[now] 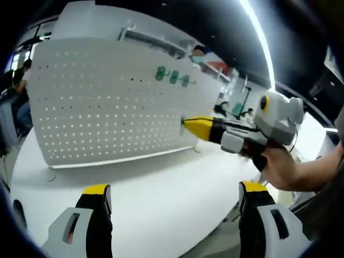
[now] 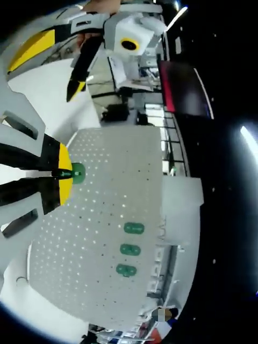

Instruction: Insert the hook assembly into the mounting plate slot until the hook locks in place.

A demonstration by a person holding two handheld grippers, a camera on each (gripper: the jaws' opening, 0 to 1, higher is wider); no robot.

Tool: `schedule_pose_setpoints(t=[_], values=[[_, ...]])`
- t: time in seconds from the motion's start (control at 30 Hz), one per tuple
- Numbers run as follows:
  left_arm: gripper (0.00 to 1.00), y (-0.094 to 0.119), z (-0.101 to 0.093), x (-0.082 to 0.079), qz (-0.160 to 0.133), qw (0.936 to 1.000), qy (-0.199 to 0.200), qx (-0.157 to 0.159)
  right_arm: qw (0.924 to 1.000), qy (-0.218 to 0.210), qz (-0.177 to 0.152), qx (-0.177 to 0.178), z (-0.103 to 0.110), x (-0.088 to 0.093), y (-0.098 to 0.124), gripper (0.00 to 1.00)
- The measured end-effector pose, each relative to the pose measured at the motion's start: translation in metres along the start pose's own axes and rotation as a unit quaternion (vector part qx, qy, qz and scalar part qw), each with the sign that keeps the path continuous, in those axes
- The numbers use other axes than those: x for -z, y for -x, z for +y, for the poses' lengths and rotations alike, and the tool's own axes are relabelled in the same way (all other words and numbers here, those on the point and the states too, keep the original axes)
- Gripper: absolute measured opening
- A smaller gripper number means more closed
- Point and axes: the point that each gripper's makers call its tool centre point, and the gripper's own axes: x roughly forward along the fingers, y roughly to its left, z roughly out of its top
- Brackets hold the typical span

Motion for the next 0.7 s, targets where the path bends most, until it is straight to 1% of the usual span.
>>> schedule_pose_setpoints(t=[0.17, 0.3, 0.43, 0.6, 0.7], values=[[0.99, 0.001, 0.001, -0.002, 0.0, 1.0, 0.004, -0.004, 0.9993, 0.004, -0.017, 0.032, -0.025, -0.013, -0.004, 0.0], [0.99, 0.001, 0.003, -0.002, 0.002, 1.0, 0.005, -0.007, 0.9981, 0.007, -0.024, 0.057, -0.045, -0.019, -0.005, 0.0], [0.98, 0.002, 0.005, -0.003, 0.002, 0.9999, 0.008, -0.008, 0.9967, 0.008, -0.03, 0.075, -0.061, -0.023, -0.003, 0.0], [1.0, 0.003, 0.006, -0.009, -0.006, 0.9999, 0.007, -0.009, 0.9943, 0.005, -0.032, 0.101, -0.083, -0.02, 0.0, 0.0], [1.0, 0.003, 0.006, -0.009, -0.005, 0.9999, 0.008, -0.009, 0.9929, -0.001, -0.029, 0.115, -0.098, -0.016, 0.001, 0.0]])
